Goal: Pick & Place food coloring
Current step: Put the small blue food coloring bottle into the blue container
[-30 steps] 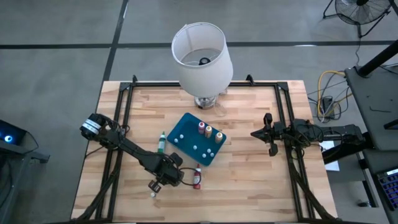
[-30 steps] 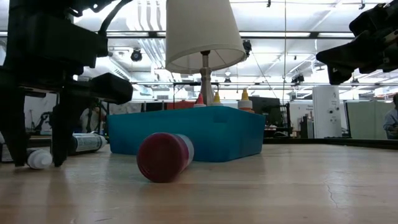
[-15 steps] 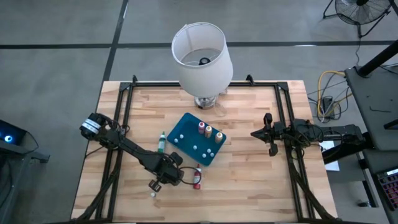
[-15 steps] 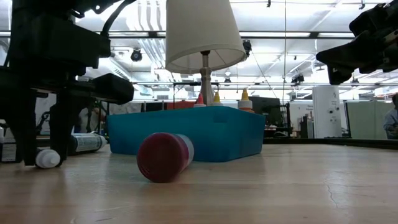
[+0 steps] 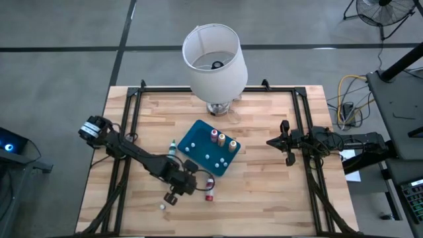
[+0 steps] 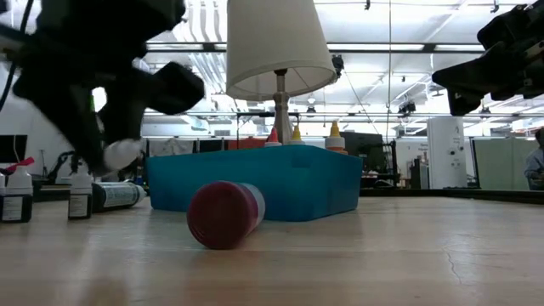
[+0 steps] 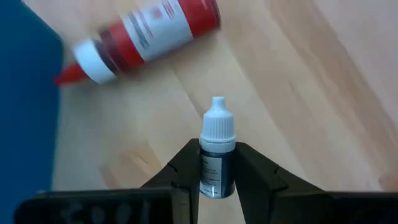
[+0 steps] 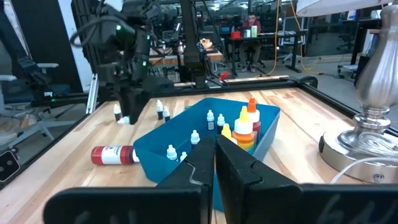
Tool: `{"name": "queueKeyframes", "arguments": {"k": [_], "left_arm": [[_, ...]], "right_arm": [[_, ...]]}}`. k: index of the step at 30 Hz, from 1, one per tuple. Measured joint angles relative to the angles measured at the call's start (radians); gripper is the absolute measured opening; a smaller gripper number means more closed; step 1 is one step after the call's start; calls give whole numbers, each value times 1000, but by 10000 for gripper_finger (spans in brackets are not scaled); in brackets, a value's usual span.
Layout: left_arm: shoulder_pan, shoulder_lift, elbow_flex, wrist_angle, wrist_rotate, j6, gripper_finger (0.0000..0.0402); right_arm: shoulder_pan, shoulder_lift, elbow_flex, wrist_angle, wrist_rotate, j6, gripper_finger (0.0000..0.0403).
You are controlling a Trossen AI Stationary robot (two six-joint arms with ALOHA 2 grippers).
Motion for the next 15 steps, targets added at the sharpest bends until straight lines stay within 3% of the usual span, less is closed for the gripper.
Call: {"name": "queueKeyframes", "arguments": {"k": [7, 15], "left_arm": [[14, -14, -2, 82, 3, -17, 56], [19, -13, -81, 346, 49, -106, 56]], "right_arm": [[0, 0, 0, 0, 0, 0, 8], [0, 0, 0, 0, 0, 0, 8]]}}
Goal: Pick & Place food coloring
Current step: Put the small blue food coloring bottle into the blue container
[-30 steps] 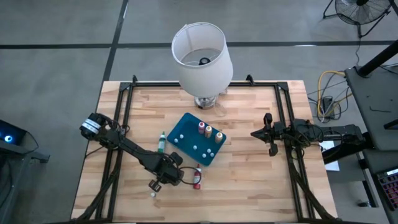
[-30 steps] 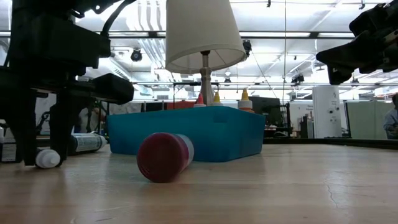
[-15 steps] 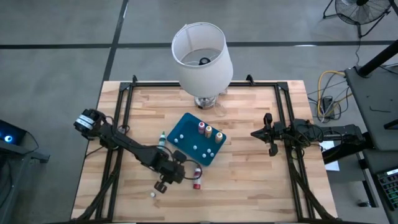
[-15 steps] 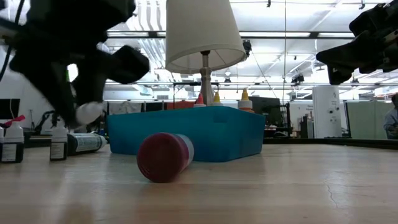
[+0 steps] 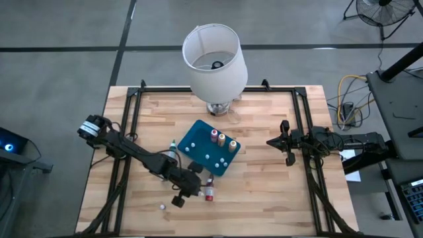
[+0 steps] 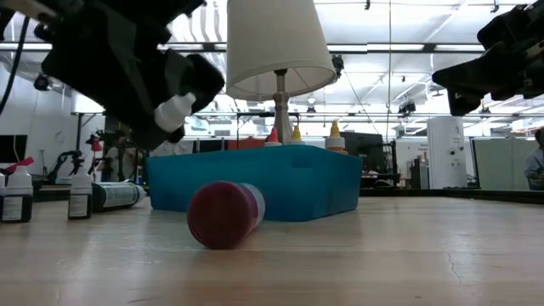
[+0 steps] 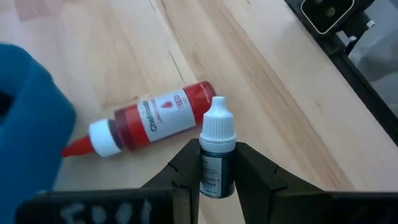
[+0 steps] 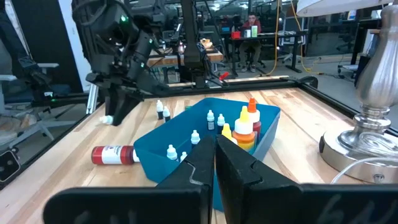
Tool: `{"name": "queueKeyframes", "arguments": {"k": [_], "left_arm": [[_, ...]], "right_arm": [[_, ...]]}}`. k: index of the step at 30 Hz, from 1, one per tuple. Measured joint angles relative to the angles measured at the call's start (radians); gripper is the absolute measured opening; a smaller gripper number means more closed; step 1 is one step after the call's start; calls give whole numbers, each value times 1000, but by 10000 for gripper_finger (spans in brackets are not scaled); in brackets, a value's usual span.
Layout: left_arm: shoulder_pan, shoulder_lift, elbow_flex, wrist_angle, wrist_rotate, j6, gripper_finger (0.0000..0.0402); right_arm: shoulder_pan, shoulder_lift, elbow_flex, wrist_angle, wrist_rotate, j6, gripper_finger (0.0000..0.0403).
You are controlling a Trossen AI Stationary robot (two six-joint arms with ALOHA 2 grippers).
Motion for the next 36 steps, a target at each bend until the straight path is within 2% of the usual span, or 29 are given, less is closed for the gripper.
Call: {"name": "queueKeyframes", "arguments": {"k": [17, 25, 36], "left_arm": [[-15, 2, -246, 476, 6, -204, 55], [-59, 7, -272, 564, 4, -197, 55], [-85, 108, -277, 728, 3, -169, 55]], "right_arm": [[0, 0, 0, 0, 0, 0, 9], [0, 0, 0, 0, 0, 0, 8], [0, 0, 0, 0, 0, 0, 8]]}}
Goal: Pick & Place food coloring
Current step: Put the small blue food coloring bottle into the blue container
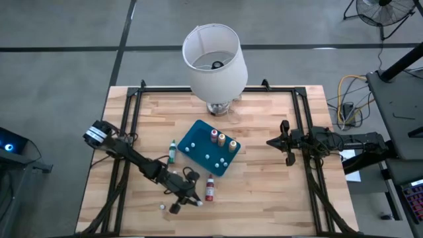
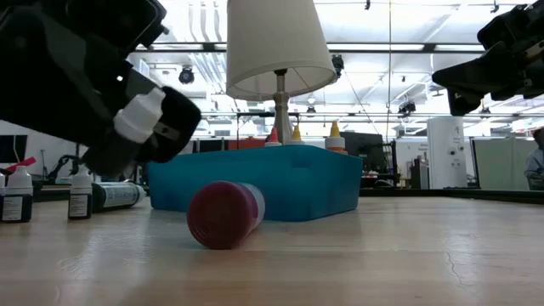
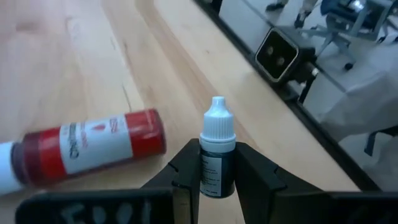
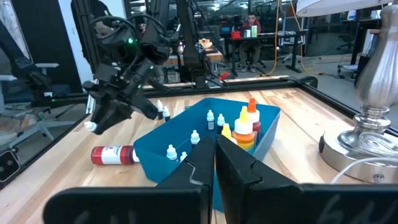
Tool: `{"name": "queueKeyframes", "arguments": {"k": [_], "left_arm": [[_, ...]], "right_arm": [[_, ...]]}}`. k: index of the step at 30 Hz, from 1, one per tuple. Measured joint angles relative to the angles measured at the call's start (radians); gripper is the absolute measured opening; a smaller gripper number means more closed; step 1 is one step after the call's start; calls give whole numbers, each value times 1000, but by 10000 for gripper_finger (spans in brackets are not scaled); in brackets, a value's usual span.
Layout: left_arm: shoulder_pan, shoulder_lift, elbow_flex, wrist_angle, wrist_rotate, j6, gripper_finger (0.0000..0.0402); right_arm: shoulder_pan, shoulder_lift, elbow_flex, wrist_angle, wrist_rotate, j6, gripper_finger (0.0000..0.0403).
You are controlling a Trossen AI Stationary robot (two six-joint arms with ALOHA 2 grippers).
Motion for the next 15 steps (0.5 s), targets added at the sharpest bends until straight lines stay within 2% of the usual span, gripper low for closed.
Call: {"name": "queueKeyframes", "arguments": {"k": [15], "left_arm": [[-3, 158, 47, 263, 7, 14, 55]], "right_arm": [[0, 0, 0, 0, 0, 0, 8]]}}
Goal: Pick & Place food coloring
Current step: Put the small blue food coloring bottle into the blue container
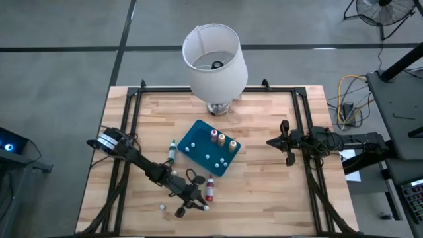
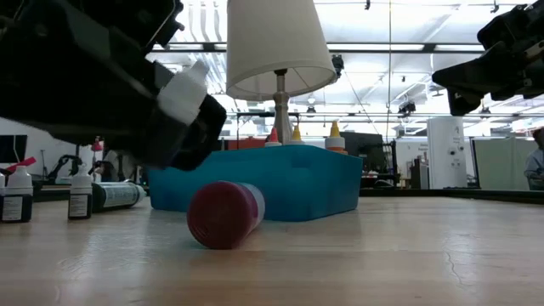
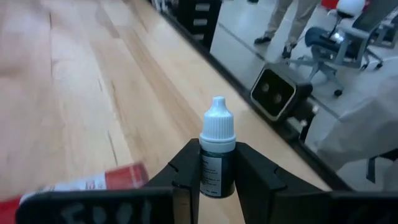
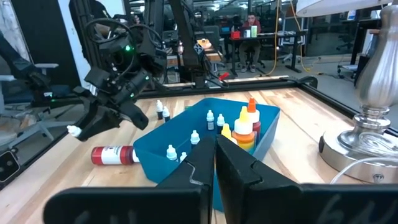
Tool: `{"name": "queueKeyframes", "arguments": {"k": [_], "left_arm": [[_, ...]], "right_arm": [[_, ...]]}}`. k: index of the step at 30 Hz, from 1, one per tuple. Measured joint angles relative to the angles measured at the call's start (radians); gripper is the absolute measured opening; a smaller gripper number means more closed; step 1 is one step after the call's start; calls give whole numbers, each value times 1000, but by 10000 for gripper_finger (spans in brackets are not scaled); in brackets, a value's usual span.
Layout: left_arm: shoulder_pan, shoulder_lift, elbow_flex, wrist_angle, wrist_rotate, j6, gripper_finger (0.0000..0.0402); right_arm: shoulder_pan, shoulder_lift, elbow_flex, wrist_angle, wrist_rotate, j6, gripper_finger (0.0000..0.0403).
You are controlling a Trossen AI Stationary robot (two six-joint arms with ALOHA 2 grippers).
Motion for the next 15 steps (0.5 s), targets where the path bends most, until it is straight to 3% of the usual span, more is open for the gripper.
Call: {"name": "queueKeyframes", "arguments": {"k": [15], "left_arm": [[2, 187, 66, 254, 22, 12, 55]], "right_arm": [[0, 0, 0, 0, 0, 0, 8]]}}
